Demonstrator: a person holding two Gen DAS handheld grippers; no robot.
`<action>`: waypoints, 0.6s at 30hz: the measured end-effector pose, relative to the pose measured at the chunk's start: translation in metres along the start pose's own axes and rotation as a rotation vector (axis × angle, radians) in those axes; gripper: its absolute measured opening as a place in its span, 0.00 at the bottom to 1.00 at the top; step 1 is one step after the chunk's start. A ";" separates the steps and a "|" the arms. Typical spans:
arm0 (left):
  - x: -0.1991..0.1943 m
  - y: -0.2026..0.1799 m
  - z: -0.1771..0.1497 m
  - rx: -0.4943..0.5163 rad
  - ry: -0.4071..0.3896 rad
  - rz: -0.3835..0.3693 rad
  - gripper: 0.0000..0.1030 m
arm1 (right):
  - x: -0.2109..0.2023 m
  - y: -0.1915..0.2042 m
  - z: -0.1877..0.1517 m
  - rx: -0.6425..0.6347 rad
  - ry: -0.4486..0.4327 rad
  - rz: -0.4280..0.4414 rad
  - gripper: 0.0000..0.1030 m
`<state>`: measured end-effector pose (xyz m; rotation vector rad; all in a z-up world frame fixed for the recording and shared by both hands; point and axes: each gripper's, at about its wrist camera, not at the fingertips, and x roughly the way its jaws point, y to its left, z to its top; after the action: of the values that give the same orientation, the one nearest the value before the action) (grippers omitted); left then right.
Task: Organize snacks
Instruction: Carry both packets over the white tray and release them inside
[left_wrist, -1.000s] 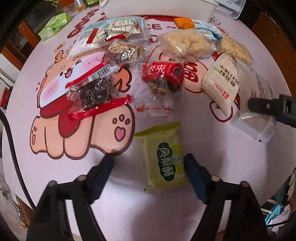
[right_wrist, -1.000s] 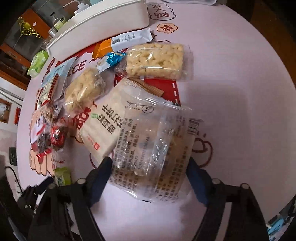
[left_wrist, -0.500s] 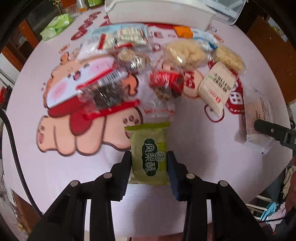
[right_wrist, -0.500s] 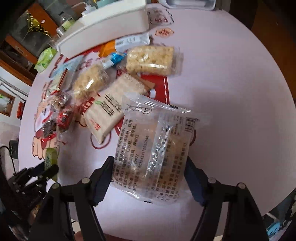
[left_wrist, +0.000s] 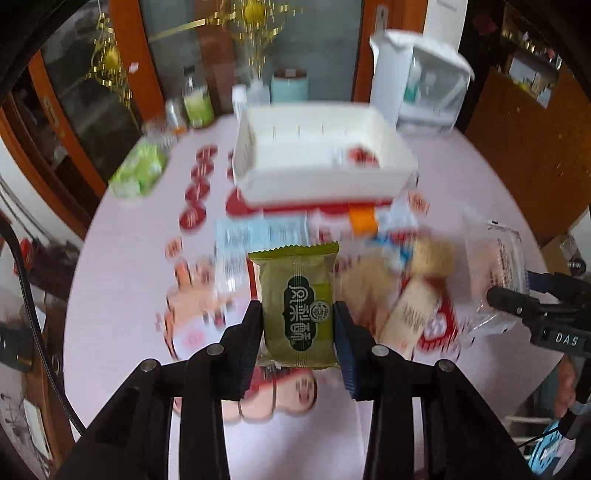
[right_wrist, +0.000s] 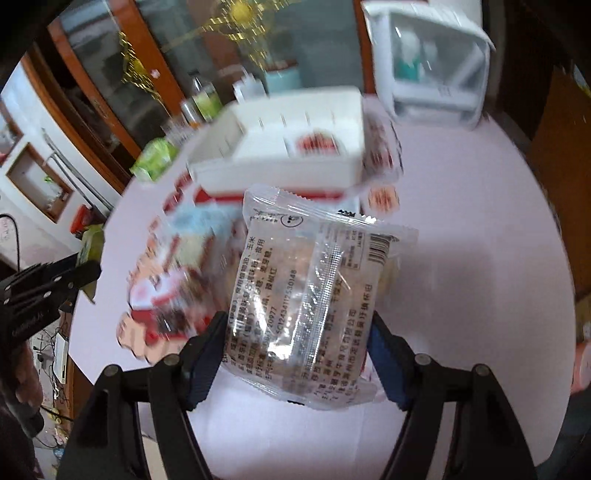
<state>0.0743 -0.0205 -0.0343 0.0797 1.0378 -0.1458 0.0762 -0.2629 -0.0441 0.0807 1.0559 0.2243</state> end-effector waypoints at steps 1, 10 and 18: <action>-0.005 0.000 0.011 0.004 -0.013 0.001 0.35 | -0.005 0.001 0.011 -0.010 -0.019 -0.001 0.71; -0.028 0.008 0.141 0.065 -0.164 0.048 0.35 | -0.057 0.012 0.132 -0.090 -0.253 -0.080 0.71; 0.002 0.010 0.240 0.070 -0.233 0.053 0.35 | -0.012 0.004 0.212 -0.039 -0.298 -0.096 0.72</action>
<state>0.2812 -0.0427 0.0859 0.1504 0.7973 -0.1400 0.2549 -0.2529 0.0711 0.0271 0.7565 0.1407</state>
